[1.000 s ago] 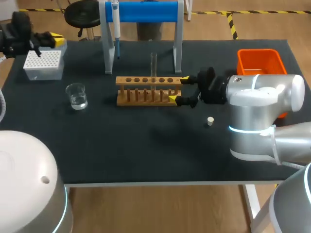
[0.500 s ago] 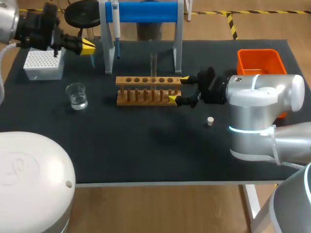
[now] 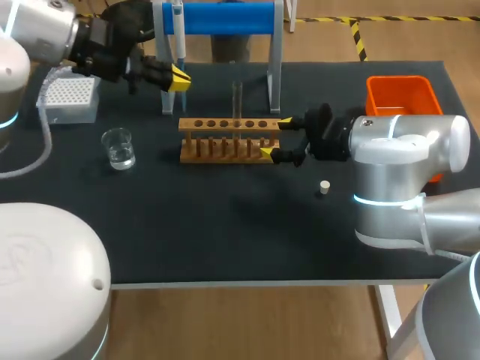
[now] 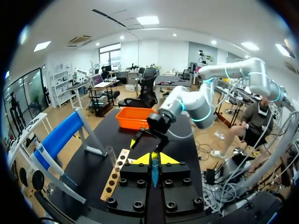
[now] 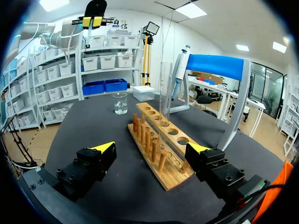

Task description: Invert the test tube, pick up the pipette, mount the tip to pipette, aspirate from beaker and dispense into the tube, eject the tip, return the pipette, and cap with the stopper.

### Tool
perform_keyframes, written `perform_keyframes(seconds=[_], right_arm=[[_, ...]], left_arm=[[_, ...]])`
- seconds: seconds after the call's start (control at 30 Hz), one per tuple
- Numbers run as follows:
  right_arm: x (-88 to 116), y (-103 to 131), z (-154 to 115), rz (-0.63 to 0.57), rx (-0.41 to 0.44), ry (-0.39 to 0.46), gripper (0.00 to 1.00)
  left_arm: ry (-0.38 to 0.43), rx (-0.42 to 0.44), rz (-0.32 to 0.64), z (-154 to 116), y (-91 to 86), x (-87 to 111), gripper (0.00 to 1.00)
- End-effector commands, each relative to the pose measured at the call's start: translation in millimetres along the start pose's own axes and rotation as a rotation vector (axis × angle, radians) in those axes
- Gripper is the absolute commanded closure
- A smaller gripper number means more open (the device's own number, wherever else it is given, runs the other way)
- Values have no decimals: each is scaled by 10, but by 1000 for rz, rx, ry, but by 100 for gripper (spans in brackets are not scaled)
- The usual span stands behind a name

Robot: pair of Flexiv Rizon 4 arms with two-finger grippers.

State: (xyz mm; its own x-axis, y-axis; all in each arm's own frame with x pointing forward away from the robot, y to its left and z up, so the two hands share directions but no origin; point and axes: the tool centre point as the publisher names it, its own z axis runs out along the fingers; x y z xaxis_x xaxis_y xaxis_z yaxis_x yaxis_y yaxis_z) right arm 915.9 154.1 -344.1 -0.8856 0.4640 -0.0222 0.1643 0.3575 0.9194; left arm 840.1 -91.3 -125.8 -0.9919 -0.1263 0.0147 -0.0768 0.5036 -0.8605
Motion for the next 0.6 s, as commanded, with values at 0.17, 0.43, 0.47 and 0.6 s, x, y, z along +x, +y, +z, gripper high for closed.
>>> perform_keyframes(seconds=[0.17, 0.43, 0.47, 0.6], right_arm=[[3, -10, -1, 0, -3, -1, 0], [3, -10, -1, 0, -3, -1, 0], [3, -10, -1, 0, -3, -1, 0], [3, -10, -1, 0, -3, -1, 0]], left_arm=[[-2, 18, 14, 298, -131, 116, 100], [34, 38, 36, 589, -317, 129, 100], [33, 42, 39, 607, -330, 125, 100], [32, 67, 39, 695, -402, 106, 100]])
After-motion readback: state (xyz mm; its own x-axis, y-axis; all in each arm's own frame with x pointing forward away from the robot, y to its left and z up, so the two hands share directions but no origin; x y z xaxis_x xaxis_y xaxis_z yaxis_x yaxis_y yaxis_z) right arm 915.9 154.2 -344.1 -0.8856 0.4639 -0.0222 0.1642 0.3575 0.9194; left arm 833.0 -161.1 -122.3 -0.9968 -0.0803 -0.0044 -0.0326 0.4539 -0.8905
